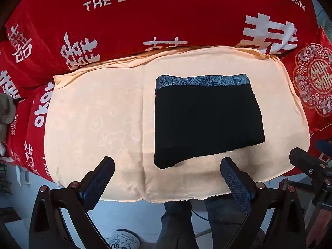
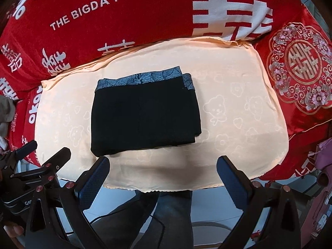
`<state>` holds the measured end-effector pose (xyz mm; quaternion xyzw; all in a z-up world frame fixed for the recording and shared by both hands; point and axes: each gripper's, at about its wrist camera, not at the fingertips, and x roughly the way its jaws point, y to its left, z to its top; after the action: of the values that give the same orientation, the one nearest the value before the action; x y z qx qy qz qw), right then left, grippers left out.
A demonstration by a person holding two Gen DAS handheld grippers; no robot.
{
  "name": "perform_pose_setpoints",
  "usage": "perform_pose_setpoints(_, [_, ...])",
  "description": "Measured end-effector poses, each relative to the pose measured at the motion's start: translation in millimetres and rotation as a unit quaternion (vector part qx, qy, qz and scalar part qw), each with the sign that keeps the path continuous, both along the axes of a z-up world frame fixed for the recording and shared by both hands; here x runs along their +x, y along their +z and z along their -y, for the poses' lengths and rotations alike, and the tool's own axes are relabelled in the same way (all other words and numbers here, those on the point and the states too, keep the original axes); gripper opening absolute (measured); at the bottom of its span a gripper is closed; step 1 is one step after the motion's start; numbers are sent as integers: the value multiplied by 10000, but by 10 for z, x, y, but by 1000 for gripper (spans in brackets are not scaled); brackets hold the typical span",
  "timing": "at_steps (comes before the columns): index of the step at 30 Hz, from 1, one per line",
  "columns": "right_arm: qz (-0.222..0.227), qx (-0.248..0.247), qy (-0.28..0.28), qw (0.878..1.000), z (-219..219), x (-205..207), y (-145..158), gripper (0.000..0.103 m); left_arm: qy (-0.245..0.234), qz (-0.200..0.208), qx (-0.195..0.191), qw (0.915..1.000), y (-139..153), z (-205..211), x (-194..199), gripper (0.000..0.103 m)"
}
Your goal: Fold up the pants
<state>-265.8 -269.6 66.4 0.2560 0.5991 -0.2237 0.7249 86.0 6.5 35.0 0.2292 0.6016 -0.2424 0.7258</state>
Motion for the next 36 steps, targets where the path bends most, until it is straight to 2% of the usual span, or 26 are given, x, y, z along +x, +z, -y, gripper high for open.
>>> perform_pose_setpoints(8, [-26, -6, 17, 10000, -11, 29, 0, 103, 42, 96, -60, 9999, 37, -6, 7, 102])
perform_pose_setpoints(36, [-105, -61, 153, 9998, -15, 97, -7, 103, -14, -15, -28, 10000, -14, -4, -30, 102])
